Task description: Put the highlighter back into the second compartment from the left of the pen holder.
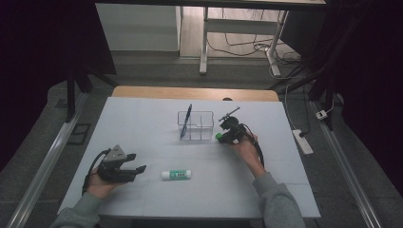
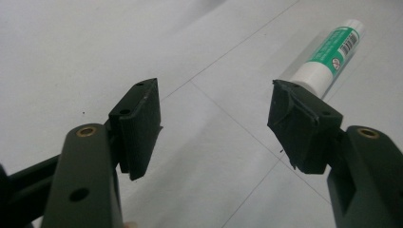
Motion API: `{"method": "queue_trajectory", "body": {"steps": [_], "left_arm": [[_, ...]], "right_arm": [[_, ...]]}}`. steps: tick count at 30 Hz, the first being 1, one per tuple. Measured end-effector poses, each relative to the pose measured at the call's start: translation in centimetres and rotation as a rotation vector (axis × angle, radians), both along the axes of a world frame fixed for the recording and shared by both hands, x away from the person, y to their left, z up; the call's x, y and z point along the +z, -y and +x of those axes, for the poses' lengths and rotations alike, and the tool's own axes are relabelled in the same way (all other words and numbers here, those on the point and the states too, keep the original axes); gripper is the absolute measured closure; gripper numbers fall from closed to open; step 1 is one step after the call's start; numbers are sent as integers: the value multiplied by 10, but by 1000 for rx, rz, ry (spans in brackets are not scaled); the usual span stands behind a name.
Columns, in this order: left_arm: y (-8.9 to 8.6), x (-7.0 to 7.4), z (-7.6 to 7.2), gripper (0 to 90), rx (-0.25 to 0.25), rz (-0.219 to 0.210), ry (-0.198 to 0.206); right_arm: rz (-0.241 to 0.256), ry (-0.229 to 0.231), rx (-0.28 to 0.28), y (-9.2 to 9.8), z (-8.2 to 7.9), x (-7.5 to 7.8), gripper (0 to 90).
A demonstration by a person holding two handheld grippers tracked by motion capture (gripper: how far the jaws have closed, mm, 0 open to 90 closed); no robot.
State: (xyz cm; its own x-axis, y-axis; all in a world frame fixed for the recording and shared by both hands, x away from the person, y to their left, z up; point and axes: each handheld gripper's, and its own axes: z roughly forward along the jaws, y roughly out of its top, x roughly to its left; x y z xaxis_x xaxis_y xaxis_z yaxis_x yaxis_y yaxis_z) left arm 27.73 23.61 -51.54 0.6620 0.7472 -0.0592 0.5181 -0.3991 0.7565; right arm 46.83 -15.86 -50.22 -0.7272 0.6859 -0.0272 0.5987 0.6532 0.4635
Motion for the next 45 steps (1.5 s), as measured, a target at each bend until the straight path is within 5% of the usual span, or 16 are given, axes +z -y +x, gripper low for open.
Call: {"method": "queue_trajectory", "body": {"steps": [29,45], "left_arm": [[2,-1,2,351,-9,6,-2],[2,0,1,350,-6,9,4]], "right_arm": [[153,150,-17,16,-15,39,663],[370,247,-10,27,-28,68,663]]}}
